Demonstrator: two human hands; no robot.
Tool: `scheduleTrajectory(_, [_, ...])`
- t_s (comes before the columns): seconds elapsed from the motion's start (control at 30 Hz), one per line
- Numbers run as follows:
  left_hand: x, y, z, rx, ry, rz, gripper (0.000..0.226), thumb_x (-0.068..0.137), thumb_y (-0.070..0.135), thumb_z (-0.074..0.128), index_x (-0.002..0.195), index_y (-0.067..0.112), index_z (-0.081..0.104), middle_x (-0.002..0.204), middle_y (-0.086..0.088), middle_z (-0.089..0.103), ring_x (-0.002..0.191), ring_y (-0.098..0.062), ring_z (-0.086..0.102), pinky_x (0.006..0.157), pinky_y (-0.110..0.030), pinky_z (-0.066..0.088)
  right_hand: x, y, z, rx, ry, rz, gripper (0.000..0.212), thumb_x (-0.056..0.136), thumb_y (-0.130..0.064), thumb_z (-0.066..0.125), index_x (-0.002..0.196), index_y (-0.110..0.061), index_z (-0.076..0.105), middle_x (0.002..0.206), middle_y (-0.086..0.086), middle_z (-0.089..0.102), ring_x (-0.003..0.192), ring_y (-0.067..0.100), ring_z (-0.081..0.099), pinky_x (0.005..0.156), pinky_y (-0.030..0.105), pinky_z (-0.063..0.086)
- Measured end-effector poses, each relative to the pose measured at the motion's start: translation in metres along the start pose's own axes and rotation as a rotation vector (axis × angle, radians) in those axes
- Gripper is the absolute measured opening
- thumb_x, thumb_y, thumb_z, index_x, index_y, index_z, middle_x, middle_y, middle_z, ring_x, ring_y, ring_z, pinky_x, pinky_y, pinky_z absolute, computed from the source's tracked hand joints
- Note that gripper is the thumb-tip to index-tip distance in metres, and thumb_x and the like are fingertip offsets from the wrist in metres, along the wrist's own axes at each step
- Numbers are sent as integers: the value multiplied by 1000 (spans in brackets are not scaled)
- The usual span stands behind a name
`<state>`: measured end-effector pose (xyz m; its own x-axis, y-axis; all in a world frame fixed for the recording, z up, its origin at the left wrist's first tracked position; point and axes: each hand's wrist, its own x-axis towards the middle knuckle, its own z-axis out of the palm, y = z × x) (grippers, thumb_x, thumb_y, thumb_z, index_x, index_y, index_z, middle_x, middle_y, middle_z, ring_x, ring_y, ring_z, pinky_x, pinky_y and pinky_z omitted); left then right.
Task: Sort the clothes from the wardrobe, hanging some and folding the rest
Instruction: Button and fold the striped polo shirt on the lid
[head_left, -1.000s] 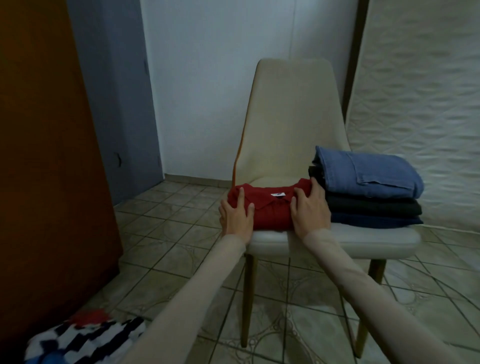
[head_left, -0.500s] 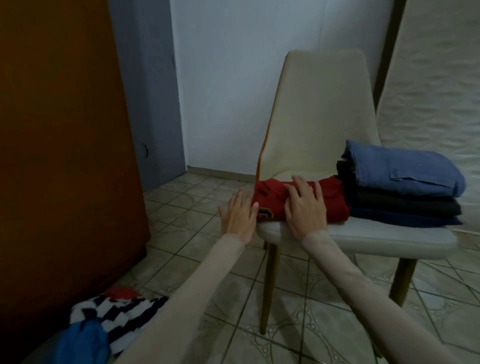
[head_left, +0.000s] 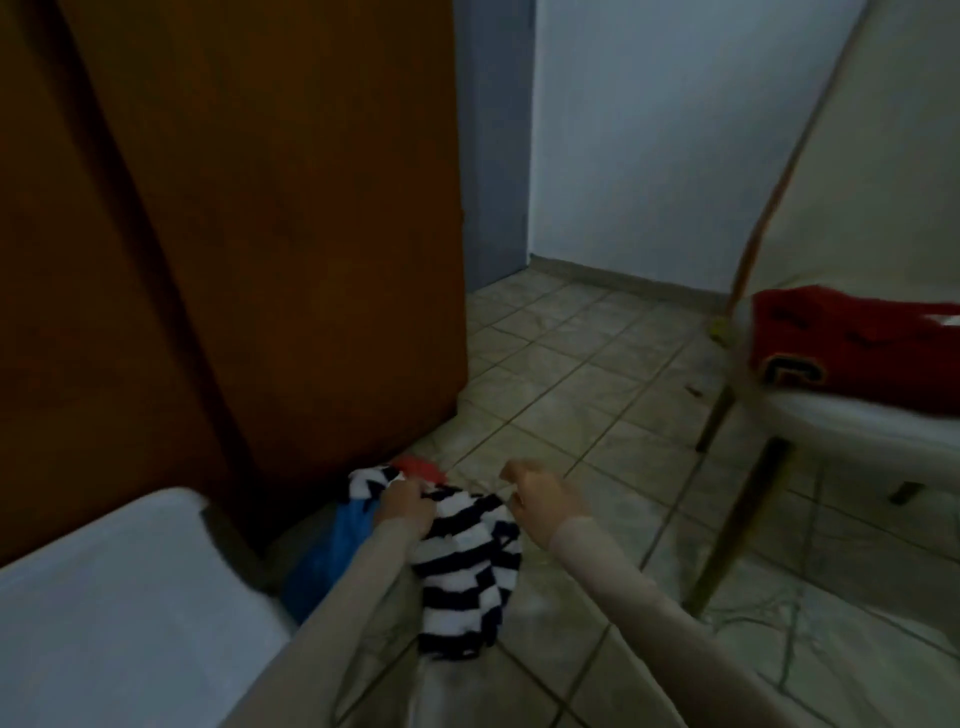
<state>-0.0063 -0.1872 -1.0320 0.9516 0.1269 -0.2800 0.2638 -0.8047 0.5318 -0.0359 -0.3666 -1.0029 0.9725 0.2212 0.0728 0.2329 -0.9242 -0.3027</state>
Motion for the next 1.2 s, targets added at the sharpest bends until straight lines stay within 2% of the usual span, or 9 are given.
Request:
scheduleTrajectory(0.2, [38, -64, 3, 141, -97, -181, 35, 100, 14, 33, 132, 2, 42, 131, -17, 50, 116, -29, 52, 93, -33, 45, 46, -28, 102, 40, -340, 45, 38, 95, -13, 45, 132, -9, 40, 138, 10, 42, 123, 26, 45, 94, 34, 42])
scheduleTrajectory(0.33, [77, -68, 8, 231, -119, -113, 44, 100, 15, 35, 144, 13, 29, 146, -14, 31, 132, -30, 35, 106, -37, 35, 82, -27, 145, 50, -357, 114, 45, 95, -18, 49, 136, -8, 33, 138, 12, 41, 124, 26, 43, 90, 35, 43])
scheduleTrajectory(0.43, [113, -62, 13, 155, -147, -134, 54, 100, 19, 38, 149, 24, 17, 155, -16, 8, 142, -33, 12, 114, -39, 21, 117, -19, 164, 51, -388, 258, 61, 95, -32, 49, 146, -18, 19, 149, 14, 26, 137, 30, 25, 107, 46, 29])
scheduleTrajectory(0.63, [170, -59, 35, -100, -104, -366, 46, 97, 29, 44, 140, 14, 38, 146, -15, 36, 131, -32, 36, 106, -37, 33, 171, -6, 193, 125, -467, 431, 61, 89, -36, 55, 140, -21, 26, 128, 9, 55, 121, 25, 48, 110, 46, 17])
scheduleTrajectory(0.77, [181, -49, 26, -429, 82, -454, 33, 94, 11, 53, 125, 1, 54, 127, -16, 56, 114, -30, 55, 89, -31, 46, 192, -8, 171, 219, -530, 558, 40, 93, -30, 44, 128, -12, 49, 127, 9, 55, 118, 24, 51, 107, 36, 30])
scheduleTrajectory(0.87, [182, -25, -1, -632, 198, -395, 25, 87, 1, 62, 111, 1, 66, 122, -20, 60, 108, -32, 58, 89, -30, 50, 215, -8, 133, 544, -430, 680, 33, 92, -20, 46, 118, -3, 58, 114, 14, 61, 102, 28, 59, 84, 31, 49])
scheduleTrajectory(0.97, [182, 13, -35, -769, 122, -367, 17, 85, 1, 62, 100, 3, 69, 116, -16, 63, 104, -27, 59, 82, -22, 46, 236, -7, 93, 790, -384, 807, 18, 87, -10, 50, 100, -7, 62, 106, 15, 57, 93, 30, 57, 61, 28, 42])
scheduleTrajectory(1.1, [183, 62, -88, -961, 31, -365, 12, 84, 0, 61, 80, 11, 59, 119, -17, 61, 109, -30, 57, 88, -29, 46, 255, -5, 36, 994, -346, 921, 47, 79, -38, 69, 110, -3, 61, 114, 17, 61, 94, 30, 59, 73, 33, 48])
scheduleTrajectory(1.2, [190, 93, -122, -1033, -10, -326, 22, 86, -8, 46, 83, 9, 61, 123, -20, 57, 107, -31, 55, 86, -34, 46, 263, 5, -1, 957, -303, 921, 55, 82, -28, 68, 125, 2, 52, 124, 18, 56, 104, 32, 57, 81, 34, 47])
